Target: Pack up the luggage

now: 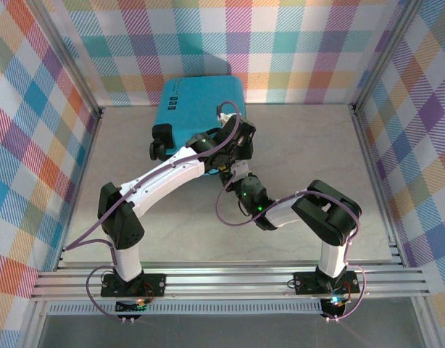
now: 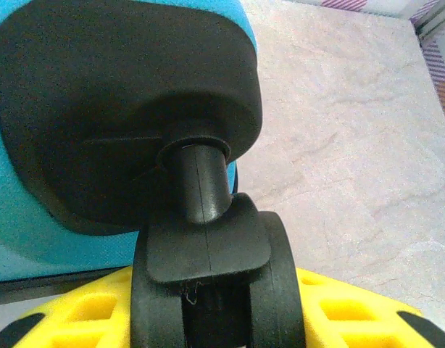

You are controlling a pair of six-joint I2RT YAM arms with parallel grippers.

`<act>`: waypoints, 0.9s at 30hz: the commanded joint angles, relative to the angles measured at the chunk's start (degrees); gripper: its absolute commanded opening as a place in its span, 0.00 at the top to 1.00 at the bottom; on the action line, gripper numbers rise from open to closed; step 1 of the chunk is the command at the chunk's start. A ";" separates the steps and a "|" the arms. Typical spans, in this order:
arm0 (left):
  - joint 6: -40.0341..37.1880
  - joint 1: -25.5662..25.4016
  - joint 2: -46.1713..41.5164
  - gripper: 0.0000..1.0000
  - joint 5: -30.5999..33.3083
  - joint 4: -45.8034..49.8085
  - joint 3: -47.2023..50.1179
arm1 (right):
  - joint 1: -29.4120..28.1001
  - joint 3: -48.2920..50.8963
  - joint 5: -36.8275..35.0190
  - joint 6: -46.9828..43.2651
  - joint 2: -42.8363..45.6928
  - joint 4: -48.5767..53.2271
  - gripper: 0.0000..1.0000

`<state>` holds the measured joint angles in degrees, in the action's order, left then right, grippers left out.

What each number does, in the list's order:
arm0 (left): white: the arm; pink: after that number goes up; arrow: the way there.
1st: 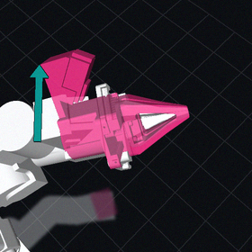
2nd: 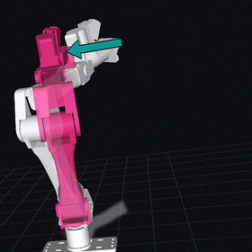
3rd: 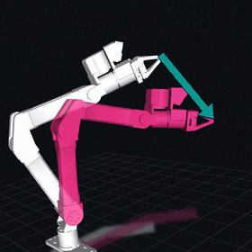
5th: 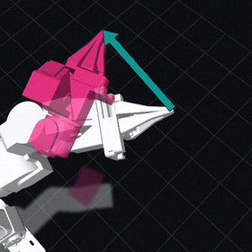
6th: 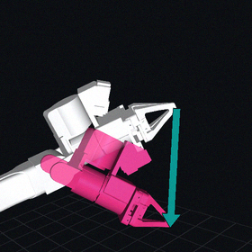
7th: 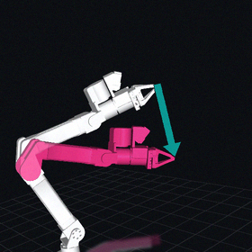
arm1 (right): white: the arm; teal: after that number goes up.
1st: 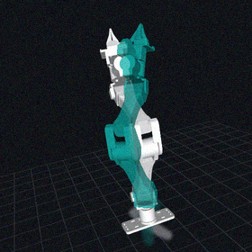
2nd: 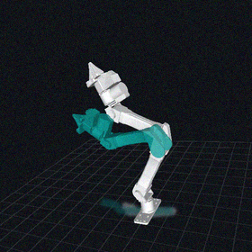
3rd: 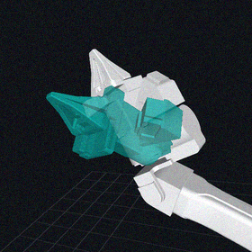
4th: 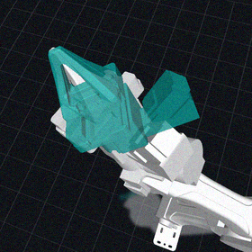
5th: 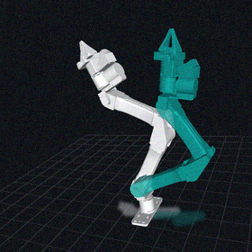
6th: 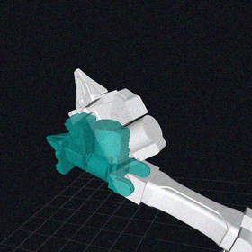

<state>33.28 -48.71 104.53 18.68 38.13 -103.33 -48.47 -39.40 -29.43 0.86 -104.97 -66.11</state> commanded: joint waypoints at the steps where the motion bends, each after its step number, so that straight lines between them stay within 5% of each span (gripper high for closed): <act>1: -3.31 -0.88 -4.62 0.95 -1.25 -12.63 -4.01 | 0.39 -2.72 -4.14 0.57 0.73 0.91 0.69; 10: -3.38 -0.91 -5.54 0.95 -0.47 -12.73 -2.46 | 1.31 -1.77 -3.91 0.34 2.32 1.77 1.00; 27: -4.00 -0.78 -10.13 0.95 2.23 -13.08 3.09 | 6.83 3.40 -1.77 3.77 7.61 7.12 1.00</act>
<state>34.79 -49.10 103.68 18.90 31.33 -99.33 -46.06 -37.26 -26.85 -0.56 -100.01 -59.51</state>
